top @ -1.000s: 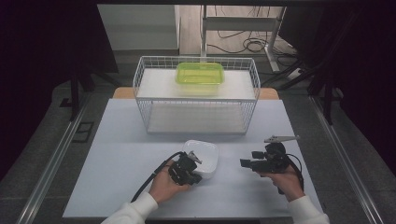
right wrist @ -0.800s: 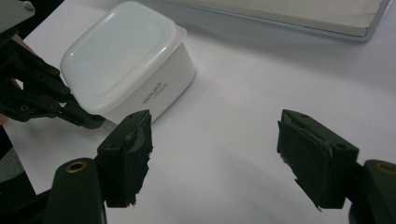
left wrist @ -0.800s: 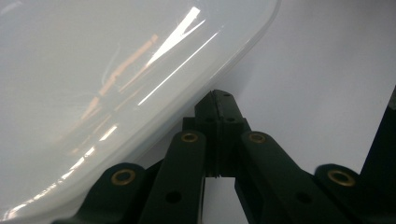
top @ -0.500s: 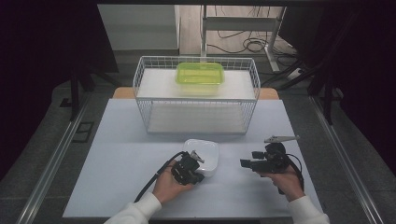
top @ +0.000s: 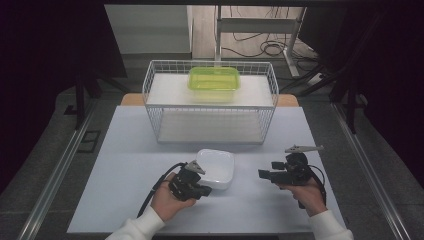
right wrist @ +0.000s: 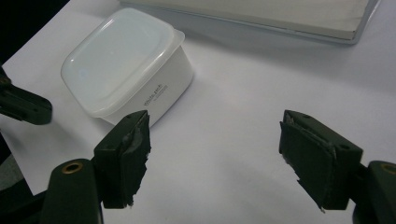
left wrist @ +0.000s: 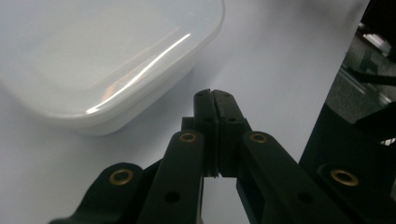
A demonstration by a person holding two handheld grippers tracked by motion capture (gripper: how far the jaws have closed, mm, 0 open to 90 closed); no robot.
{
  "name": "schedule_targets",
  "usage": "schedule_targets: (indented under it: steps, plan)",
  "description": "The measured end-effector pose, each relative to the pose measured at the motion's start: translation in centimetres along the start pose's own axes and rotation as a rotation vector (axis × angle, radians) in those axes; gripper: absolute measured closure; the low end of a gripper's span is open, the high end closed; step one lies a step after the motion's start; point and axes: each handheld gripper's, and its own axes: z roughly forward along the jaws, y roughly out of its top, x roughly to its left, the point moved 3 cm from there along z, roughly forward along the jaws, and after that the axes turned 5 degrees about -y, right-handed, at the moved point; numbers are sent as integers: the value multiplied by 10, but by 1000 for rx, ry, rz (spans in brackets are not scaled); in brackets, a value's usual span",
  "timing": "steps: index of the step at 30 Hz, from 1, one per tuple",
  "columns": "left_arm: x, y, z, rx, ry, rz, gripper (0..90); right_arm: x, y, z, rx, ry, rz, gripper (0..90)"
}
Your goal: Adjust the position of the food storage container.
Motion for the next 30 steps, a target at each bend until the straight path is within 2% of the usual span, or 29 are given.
schedule_targets:
  steps: [3,5,10,13,17,20,30]
  plan:
    - [7,-3,-12,-27,16,-26,847,2,0,1,-2,-8,-9,227]
    - [10,-4,-20,-58,38,-57,797,4,-1,1,2,-3,-17,225]
    - [18,-5,-40,-112,84,-92,473,6,-1,2,3,0,-33,221]
    - [26,-6,-52,-142,104,-134,364,6,-1,1,-1,-4,-29,219]
    - [42,-12,-63,-164,135,-204,319,7,0,1,-10,-5,-40,215]
    - [51,-16,-65,-167,136,-238,309,8,0,1,-14,-5,-41,210]
    - [57,-18,-66,-172,134,-242,301,8,-1,2,-6,-5,-43,205]
